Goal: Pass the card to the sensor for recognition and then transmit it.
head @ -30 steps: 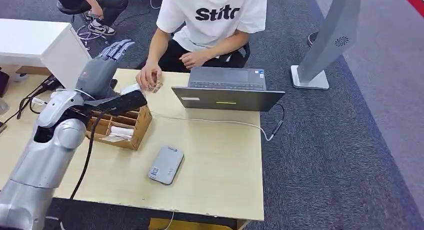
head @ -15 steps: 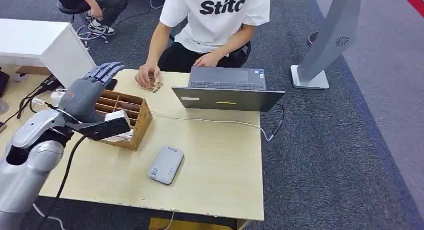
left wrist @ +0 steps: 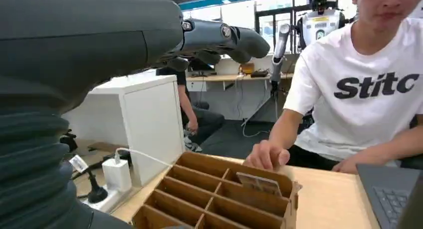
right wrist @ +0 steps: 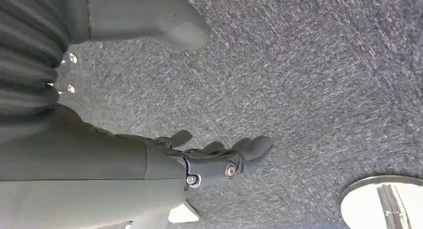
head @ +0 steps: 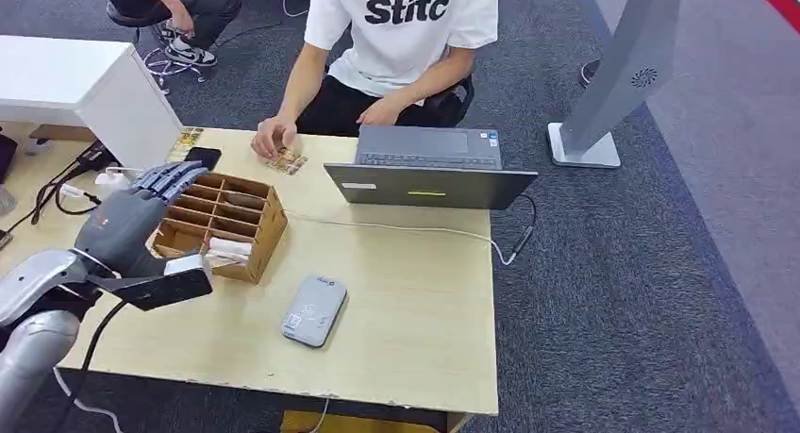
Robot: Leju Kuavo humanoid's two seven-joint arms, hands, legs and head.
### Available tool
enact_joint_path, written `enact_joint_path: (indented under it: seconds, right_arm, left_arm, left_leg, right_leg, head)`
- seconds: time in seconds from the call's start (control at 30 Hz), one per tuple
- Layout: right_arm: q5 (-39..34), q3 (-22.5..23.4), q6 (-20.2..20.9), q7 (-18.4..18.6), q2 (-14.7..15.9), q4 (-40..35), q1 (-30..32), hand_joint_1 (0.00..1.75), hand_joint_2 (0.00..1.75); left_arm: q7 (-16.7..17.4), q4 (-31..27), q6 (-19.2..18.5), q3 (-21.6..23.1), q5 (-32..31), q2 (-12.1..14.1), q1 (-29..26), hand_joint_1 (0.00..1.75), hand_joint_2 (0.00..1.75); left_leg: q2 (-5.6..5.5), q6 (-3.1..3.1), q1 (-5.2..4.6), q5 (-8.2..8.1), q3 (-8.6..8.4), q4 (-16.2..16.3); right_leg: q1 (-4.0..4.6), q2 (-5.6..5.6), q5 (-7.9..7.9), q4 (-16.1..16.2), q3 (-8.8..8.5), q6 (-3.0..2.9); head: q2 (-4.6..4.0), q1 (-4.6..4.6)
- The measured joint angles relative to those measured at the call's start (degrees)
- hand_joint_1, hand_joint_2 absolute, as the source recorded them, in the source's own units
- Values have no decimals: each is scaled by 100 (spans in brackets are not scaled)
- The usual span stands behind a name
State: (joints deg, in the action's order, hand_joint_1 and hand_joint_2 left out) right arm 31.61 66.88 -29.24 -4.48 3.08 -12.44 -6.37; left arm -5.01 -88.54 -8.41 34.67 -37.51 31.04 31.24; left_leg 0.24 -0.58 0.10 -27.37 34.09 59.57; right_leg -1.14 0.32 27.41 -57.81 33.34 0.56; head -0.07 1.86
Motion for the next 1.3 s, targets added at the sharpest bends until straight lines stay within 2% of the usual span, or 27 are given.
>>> enact_joint_path:
  seconds: [0.2, 0.43, 0.67, 0.83, 1.03, 1.3]
  right_arm:
    - [-11, 57, -9, 0, -22, 0, 0, 0, 175]
    - [20, 72, -44, 15, -37, 0, -2, 0, 175]
    - [57, 72, -50, 61, -44, 0, -5, 0, 175]
    - [101, 72, -50, 107, -44, 0, -11, 0, 175]
    - [151, 57, -50, 127, -44, 0, -28, 0, 175]
    - [190, 4, -48, 138, -44, 0, -32, 0, 175]
  left_arm:
    - [72, -208, 104, -35, -96, 317, -447, 0, 175]
    - [87, -212, 149, -46, -273, 328, -857, 0, 175]
    - [112, -101, 166, -48, -415, 293, -931, 0, 175]
    - [199, 197, 264, -81, -719, 153, -904, 0, 175]
    - [253, 930, 445, -155, -1110, -213, -666, 0, 175]
    - [278, 1458, 481, -192, -1204, -503, -476, 0, 175]
  left_leg:
    - [-2, 0, 1, 0, 0, -2]
    - [-2, 0, 0, 0, 1, -1]
    - [-3, 0, 0, 0, 0, -1]
    - [-3, 0, 0, 0, 0, -1]
    - [-3, 0, 0, 0, 0, -1]
    - [-3, 0, 0, 0, 0, 0]
  right_leg:
    - [1, -2, 2, 0, 1, -1]
    - [0, -4, 1, 0, 0, -1]
    - [0, -4, 1, 0, 0, 0]
    - [1, -4, 1, 0, 2, -1]
    - [0, -5, 0, 0, 1, -1]
    - [0, -4, 0, 1, 2, -1]
  head:
    - [0, 0]
    - [0, 0]
    - [0, 0]
    - [0, 0]
    - [0, 0]
    - [0, 0]
